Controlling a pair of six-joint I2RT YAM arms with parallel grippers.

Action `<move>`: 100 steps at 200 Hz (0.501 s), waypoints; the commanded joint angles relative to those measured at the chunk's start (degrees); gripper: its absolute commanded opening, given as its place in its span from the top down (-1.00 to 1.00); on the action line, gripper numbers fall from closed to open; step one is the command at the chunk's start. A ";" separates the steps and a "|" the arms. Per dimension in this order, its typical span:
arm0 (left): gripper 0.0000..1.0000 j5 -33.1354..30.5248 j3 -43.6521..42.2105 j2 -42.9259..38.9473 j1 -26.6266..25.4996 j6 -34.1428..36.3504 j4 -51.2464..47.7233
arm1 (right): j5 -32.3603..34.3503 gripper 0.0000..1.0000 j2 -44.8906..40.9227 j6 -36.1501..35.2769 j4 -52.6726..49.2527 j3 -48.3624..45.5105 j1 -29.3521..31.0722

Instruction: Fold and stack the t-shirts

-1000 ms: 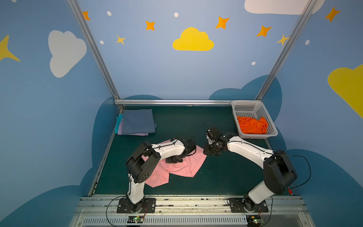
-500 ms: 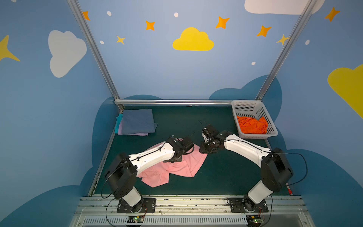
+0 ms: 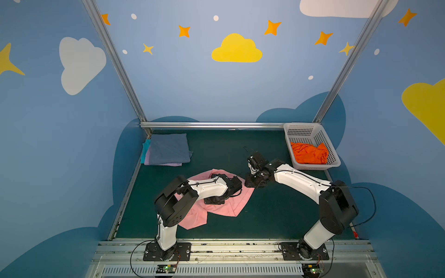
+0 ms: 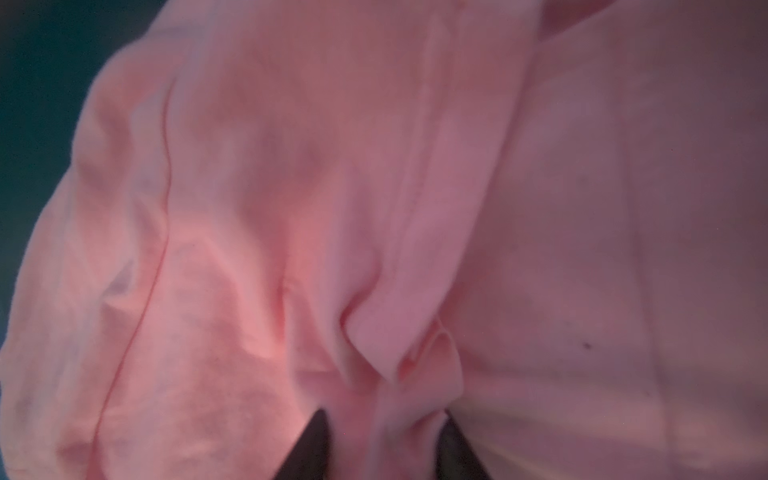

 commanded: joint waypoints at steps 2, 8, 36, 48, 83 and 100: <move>0.62 -2.98 -0.47 0.79 1.65 -0.87 -2.30 | -0.40 0.09 -0.90 0.78 -0.79 -0.51 0.31; 0.68 -3.33 -0.44 0.44 1.79 -0.76 -2.60 | -0.49 0.09 -0.82 0.78 -0.63 -0.51 0.31; 0.63 -3.67 -0.43 -2.31 2.50 0.06 -3.49 | -0.99 0.08 0.36 0.87 -0.43 0.42 0.53; 0.91 -3.57 -0.36 -3.88 2.89 0.01 -4.34 | -1.28 0.08 1.13 1.00 -0.24 1.17 0.94; 0.92 -3.98 0.35 -11.78 4.30 0.20 -7.91 | -1.40 0.08 4.04 0.58 -0.48 4.73 4.00; 0.92 -5.17 1.14 -17.65 5.69 0.63 -10.30 | -1.90 0.08 6.99 -0.35 -0.91 8.01 5.88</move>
